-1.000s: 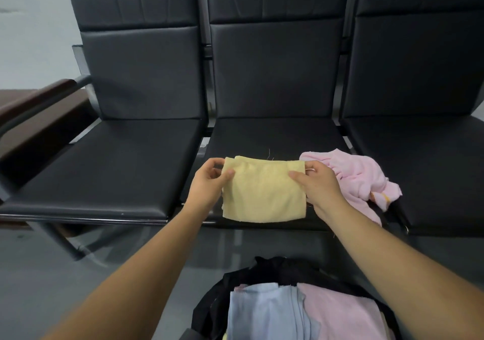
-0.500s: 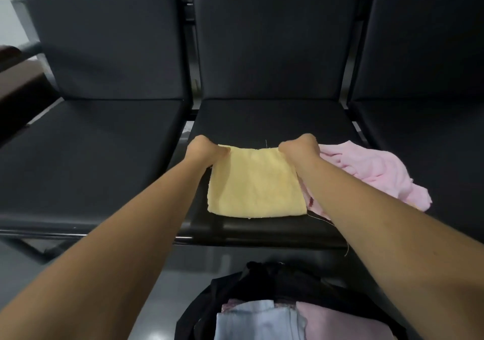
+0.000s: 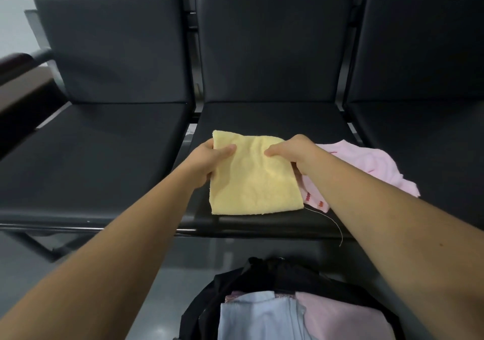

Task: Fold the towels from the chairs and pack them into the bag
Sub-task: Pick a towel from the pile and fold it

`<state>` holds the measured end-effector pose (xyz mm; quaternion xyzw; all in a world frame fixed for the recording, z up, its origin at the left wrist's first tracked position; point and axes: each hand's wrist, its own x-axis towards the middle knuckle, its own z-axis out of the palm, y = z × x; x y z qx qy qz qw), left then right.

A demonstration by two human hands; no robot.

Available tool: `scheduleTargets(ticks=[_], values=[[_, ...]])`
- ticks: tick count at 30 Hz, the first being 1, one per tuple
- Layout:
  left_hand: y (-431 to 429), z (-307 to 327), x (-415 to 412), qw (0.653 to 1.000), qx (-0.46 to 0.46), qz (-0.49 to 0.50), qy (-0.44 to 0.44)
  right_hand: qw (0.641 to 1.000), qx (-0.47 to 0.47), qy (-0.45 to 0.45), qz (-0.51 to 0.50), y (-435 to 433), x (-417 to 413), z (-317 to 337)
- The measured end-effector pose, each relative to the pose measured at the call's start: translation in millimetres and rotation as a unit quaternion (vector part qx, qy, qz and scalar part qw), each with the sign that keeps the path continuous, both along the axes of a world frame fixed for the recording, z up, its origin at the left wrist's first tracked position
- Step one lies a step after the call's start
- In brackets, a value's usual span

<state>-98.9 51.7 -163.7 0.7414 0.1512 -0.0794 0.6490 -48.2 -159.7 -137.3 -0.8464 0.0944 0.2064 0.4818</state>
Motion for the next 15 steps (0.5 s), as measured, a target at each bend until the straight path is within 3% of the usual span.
scheduleTargets(ticks=[5, 10, 15], values=[[-11.3, 43.1, -52.4, 0.994, -0.081, -0.008, -0.076, 0.964, 0.264, -0.003, -0.020, -21.2, -44.8, 9.8], [-30.6, 77.4, -104.4, 0.989, -0.103, -0.046, -0.099, 0.930, 0.366, 0.022, 0.007, -51.8, -112.3, 24.8], [-69.3, 75.6, -156.7, 0.981, -0.162, -0.071, -0.079, 0.890, 0.454, 0.014, -0.029, -88.0, -177.0, 19.0]])
